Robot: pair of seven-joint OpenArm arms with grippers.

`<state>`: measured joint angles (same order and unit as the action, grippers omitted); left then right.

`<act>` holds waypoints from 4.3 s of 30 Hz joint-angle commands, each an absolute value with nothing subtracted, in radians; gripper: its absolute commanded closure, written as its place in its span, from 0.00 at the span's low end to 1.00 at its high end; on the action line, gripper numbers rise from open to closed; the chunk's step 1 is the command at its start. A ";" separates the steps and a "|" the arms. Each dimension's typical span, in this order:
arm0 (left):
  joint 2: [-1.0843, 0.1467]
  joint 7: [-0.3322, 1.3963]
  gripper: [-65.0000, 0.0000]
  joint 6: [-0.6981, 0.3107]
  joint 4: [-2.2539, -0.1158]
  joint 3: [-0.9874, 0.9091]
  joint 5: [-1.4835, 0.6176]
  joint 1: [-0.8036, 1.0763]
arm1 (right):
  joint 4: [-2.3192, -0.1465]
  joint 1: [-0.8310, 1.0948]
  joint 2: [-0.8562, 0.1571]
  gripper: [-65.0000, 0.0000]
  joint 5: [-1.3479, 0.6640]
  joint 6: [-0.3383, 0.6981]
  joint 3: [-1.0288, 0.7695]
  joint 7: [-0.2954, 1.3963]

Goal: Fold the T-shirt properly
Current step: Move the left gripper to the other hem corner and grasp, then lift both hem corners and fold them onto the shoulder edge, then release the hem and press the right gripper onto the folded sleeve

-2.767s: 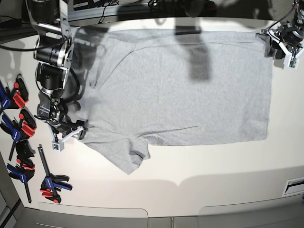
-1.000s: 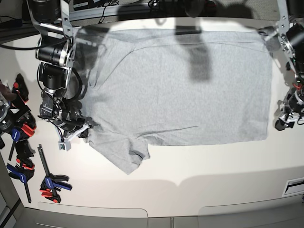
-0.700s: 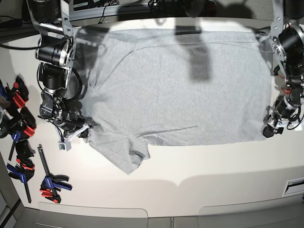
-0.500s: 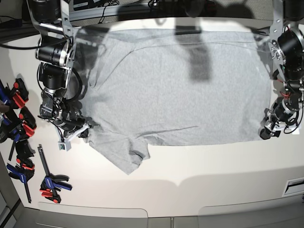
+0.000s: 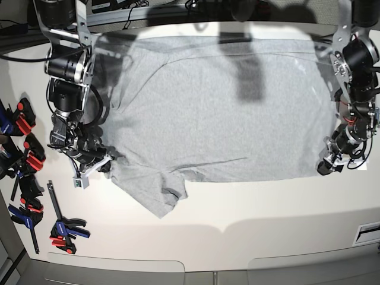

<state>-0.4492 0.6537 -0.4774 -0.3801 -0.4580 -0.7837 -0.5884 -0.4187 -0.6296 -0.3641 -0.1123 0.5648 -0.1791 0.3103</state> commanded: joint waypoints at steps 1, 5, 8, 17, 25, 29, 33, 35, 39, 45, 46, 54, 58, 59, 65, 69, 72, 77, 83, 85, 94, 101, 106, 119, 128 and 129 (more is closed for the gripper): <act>-0.469 0.641 0.49 -0.488 -0.392 -0.443 -0.794 -0.618 | -0.432 -0.662 -0.374 1.00 -0.123 0.569 -0.182 0.299; -0.472 0.611 0.53 -0.488 -0.392 -0.388 -0.794 -0.624 | -0.432 -0.662 -0.374 1.00 -0.123 0.569 -0.182 0.299; -0.472 0.605 0.59 -0.525 -0.392 -0.376 -0.796 -0.635 | -0.432 -0.662 -0.374 1.00 -0.123 0.569 -0.182 0.299; -0.472 0.606 0.89 -0.570 -0.392 -0.376 -0.797 -0.654 | -0.432 -0.662 -0.374 1.00 -0.130 0.574 -0.182 0.311; -0.486 0.612 0.97 -0.578 -0.392 -0.376 -0.785 -0.651 | -0.438 -0.662 -0.382 1.00 -0.225 0.698 -0.183 0.344; -0.488 0.604 0.71 -0.606 -0.392 -0.376 -0.770 -0.651 | -0.438 -0.662 -0.382 1.00 -0.224 0.698 -0.183 0.344; -0.483 0.601 0.68 -0.618 -0.392 -0.376 -0.731 -0.647 | -0.438 -0.662 -0.382 1.00 -0.224 0.698 -0.183 0.338; -0.480 0.580 0.68 -0.617 -0.392 -0.376 -0.706 -0.645 | -0.438 -0.662 -0.382 1.00 -0.225 0.698 -0.183 0.335; -0.480 0.566 0.69 -0.615 -0.392 -0.348 -0.704 -0.643 | -0.438 -0.662 -0.381 1.00 -0.225 0.698 -0.183 0.329; -0.480 0.522 1.00 -0.615 -0.392 -0.284 -0.704 -0.643 | -0.438 -0.662 -0.382 1.00 -0.227 0.698 -0.183 0.330; -0.480 0.522 1.00 -0.615 -0.392 -0.280 -0.704 -0.643 | -0.438 -0.662 -0.383 1.00 -0.244 0.698 -0.183 0.332; -0.525 0.551 1.00 -0.695 -0.393 -0.280 -0.735 -0.624 | -0.525 -0.658 -0.408 1.00 -0.551 0.698 -0.184 0.582; -0.560 0.617 1.00 -0.698 -0.394 -0.281 -0.868 -0.592 | -0.648 -0.610 -0.443 1.00 -0.704 0.698 -0.184 0.696; -0.568 0.637 1.00 -0.698 -0.394 -0.281 -0.891 -0.585 | -0.688 -0.589 -0.451 1.00 -0.743 0.698 -0.185 0.727; -0.619 0.773 1.00 -0.698 -0.394 -0.281 -1.029 -0.579 | -0.919 -0.443 -0.464 1.00 -0.878 0.698 -0.298 0.890; -0.659 0.850 1.00 -0.698 -0.394 -0.281 -1.110 -0.579 | -1.029 -0.353 -0.462 1.00 -0.975 0.698 -0.448 0.975; -0.692 0.915 1.00 -0.698 -0.394 -0.281 -1.163 -0.579 | -1.074 -0.311 -0.462 1.00 -1.039 0.698 -0.551 1.083; -0.741 1.073 1.00 -0.698 -0.394 -0.281 -1.244 -0.579 | -1.080 -0.258 -0.463 1.00 -1.146 0.698 -0.637 1.177; -0.798 1.223 1.00 -0.698 -0.394 -0.281 -1.372 -0.554 | -1.080 -0.187 -0.463 1.00 -1.148 0.698 -0.649 1.179; -0.812 1.246 1.00 -0.698 -0.394 -0.281 -1.392 -0.527 | -1.080 -0.175 -0.462 1.00 -1.145 0.698 -0.649 1.181; -0.815 1.257 1.00 -0.698 -0.394 -0.281 -1.456 -0.356 | -1.080 -0.168 -0.462 1.00 -1.115 0.698 -0.649 1.205; -0.815 1.261 1.00 -0.698 -0.394 -0.281 -1.484 -0.313 | -1.080 -0.168 -0.456 1.00 -1.021 0.698 -0.649 1.204; -0.815 1.262 1.00 -0.698 -0.394 -0.281 -1.484 -0.313 | -1.080 -0.169 -0.457 1.00 -1.020 0.698 -0.649 1.205; -0.850 1.278 0.83 -0.698 -0.443 -0.336 -1.484 -0.321 | -1.080 -0.208 -0.485 0.70 -1.086 0.698 -0.651 1.196; -0.875 1.277 0.72 -0.698 -0.588 -0.433 -1.484 -0.321 | -1.080 -0.364 -0.427 0.70 -1.030 0.698 -0.676 1.145; -0.873 1.274 0.72 -0.698 -0.592 -0.433 -1.484 -0.321 | -1.080 -0.375 -0.408 0.70 -0.971 0.698 -0.667 1.101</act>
